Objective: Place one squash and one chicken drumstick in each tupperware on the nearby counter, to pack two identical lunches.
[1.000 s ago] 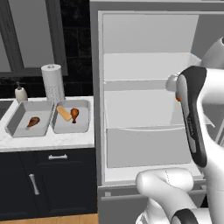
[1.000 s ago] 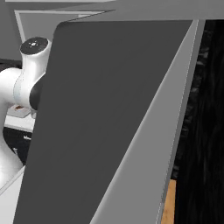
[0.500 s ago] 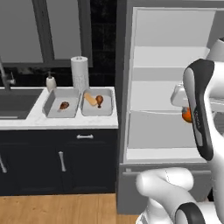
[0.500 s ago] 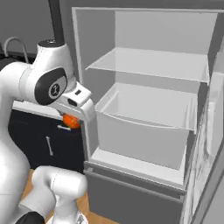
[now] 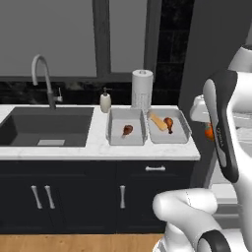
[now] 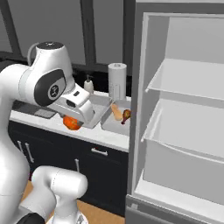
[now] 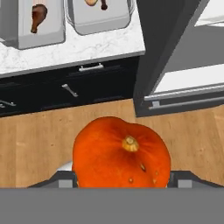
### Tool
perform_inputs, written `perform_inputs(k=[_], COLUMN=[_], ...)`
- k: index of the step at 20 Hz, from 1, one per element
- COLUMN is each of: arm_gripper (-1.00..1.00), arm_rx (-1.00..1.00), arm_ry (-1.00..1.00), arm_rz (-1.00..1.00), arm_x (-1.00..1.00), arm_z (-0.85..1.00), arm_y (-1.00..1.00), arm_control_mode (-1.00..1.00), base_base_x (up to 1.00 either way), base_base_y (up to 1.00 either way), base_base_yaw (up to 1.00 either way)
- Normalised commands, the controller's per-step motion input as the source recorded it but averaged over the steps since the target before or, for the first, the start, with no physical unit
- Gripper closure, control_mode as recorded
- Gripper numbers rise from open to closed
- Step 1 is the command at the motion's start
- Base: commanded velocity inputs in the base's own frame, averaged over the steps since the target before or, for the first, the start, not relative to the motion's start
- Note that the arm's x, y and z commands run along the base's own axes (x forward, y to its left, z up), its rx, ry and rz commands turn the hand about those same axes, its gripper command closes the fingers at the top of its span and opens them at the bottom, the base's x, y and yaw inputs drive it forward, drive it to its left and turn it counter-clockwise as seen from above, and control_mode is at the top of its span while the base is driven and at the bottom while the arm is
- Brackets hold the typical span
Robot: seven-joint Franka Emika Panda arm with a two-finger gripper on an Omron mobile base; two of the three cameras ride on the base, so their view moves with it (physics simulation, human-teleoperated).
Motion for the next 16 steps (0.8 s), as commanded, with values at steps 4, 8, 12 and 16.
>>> perform_inputs(k=[4,8,12,16], arm_gripper=[1.00,1.00,1.00,1.00], arm_rx=[0.00,0.00,-0.04,-0.02], arm_ry=[0.00,0.00,-0.01,-0.01], arm_rz=[0.00,0.00,-0.07,-0.02], arm_x=[0.00,0.00,1.00,1.00], arm_z=[0.00,0.00,-0.93,-1.00], arm_y=[0.00,0.00,0.00,-0.08], arm_control_mode=[1.00,1.00,-1.00,-1.00], base_base_x=[0.91,0.91,0.00,0.00], base_base_y=[0.98,0.70,0.00,0.00], base_base_yaw=[-0.28,-0.24,0.00,0.00])
